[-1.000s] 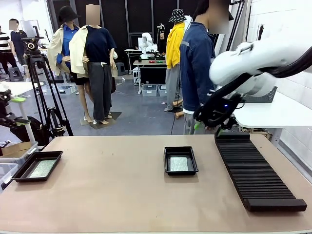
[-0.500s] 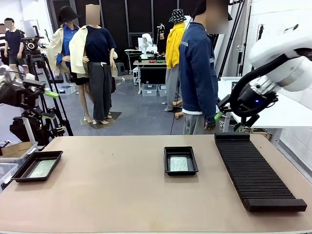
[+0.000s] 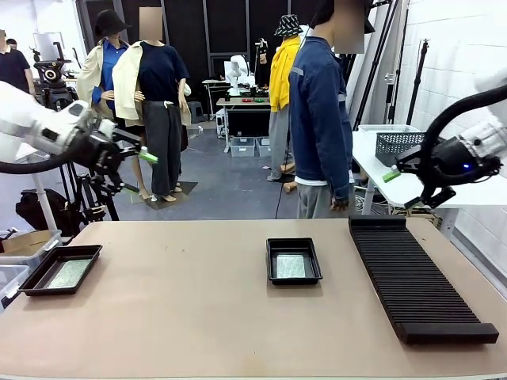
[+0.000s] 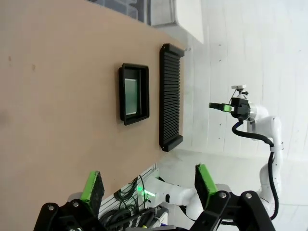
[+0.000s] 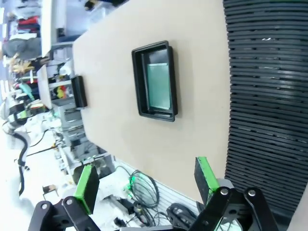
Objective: Inspect and transfer BCBs to ESD trays.
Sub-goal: Pick up the ESD tray and place it on the left side of the table.
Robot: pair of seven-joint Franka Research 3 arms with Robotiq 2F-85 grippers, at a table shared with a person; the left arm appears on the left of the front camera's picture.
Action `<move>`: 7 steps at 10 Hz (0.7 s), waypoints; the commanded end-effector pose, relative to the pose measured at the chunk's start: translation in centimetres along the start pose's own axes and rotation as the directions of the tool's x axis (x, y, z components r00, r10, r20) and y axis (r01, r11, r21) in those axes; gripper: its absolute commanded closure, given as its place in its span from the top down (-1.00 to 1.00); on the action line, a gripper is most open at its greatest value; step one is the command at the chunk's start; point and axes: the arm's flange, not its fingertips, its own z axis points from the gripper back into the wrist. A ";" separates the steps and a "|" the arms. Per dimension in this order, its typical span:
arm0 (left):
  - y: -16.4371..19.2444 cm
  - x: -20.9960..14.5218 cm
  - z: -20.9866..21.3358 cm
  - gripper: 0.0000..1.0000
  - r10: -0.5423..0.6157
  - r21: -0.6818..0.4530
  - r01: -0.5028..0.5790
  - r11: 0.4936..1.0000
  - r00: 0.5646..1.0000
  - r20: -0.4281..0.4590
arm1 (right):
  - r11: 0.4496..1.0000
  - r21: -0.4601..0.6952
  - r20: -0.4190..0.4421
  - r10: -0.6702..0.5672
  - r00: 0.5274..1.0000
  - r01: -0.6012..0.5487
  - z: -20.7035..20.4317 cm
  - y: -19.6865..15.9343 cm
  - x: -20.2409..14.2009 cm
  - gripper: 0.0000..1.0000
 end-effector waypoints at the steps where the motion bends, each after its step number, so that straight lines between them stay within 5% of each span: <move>1: -2.3 0.7 -2.7 1.00 0.017 0.100 -0.012 0.995 0.999 -0.047 | 0.993 0.116 -0.030 0.022 0.999 -0.018 0.8 -2.7 0.4 1.00; 7: -7.7 -0.2 -13.3 1.00 0.017 0.348 0.026 0.937 0.993 -0.120 | 0.938 0.340 -0.076 0.103 0.992 -0.071 4.1 -8.8 0.3 1.00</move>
